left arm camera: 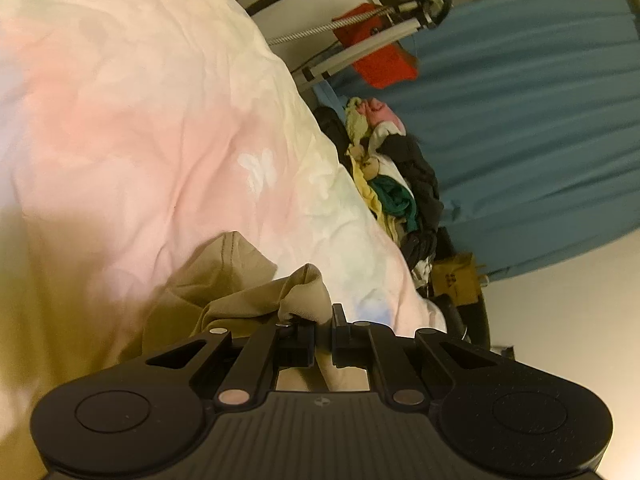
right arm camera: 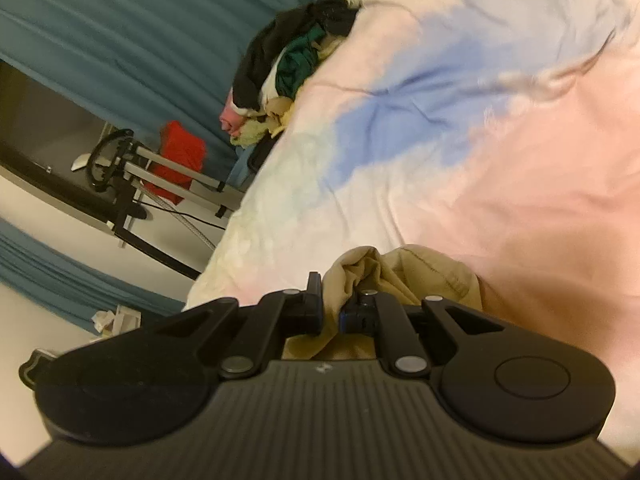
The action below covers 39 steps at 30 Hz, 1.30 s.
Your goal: Fold clothes
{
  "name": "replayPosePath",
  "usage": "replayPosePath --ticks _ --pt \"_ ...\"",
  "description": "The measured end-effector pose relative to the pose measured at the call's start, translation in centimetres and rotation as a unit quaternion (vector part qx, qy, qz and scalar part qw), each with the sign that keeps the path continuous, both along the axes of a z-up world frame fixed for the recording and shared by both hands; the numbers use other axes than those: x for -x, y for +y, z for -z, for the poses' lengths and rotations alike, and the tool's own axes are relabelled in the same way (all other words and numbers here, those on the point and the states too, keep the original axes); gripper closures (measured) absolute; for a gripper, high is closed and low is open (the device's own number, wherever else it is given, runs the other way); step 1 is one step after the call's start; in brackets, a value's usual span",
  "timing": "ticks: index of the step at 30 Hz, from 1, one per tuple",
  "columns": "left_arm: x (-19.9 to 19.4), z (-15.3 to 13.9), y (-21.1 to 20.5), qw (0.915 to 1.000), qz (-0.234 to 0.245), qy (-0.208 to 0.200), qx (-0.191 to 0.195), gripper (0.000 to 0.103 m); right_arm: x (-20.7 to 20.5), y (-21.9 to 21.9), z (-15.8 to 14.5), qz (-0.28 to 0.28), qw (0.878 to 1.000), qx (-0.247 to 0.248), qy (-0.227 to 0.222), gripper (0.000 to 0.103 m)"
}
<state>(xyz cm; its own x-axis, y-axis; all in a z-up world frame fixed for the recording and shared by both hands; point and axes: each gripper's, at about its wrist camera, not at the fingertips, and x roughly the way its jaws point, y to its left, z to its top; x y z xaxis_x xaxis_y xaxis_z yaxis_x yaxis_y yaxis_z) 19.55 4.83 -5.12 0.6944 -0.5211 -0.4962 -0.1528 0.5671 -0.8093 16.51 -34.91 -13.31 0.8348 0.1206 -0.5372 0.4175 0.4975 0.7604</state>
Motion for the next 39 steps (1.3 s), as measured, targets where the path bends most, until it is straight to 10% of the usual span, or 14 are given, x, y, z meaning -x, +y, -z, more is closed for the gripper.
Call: replayPosePath --ticks 8,12,15,20,26,39 --pt "-0.4 1.5 0.6 0.9996 0.014 -0.017 -0.016 0.088 -0.9 0.8 1.3 -0.058 0.998 0.037 -0.005 0.088" --pt "1.1 -0.2 0.4 0.9964 0.030 -0.064 -0.047 0.040 0.5 2.3 -0.7 -0.102 0.991 0.063 -0.056 0.014" --pt "2.9 -1.9 -0.3 0.9898 0.048 -0.104 -0.085 0.018 2.1 4.0 -2.8 -0.132 0.981 0.103 -0.096 0.015" --pt "3.5 -1.8 -2.5 0.9727 0.096 -0.127 -0.169 0.017 3.8 5.7 -3.7 -0.174 0.967 0.154 -0.109 0.018" --pt "2.3 0.7 -5.8 0.9317 0.148 -0.128 -0.306 0.019 0.9 6.2 -1.1 -0.208 0.949 0.231 -0.043 0.061" --pt "0.7 3.2 -7.0 0.9166 0.145 -0.116 -0.354 0.021 -5.2 7.8 3.1 -0.222 0.926 0.304 0.008 0.062"
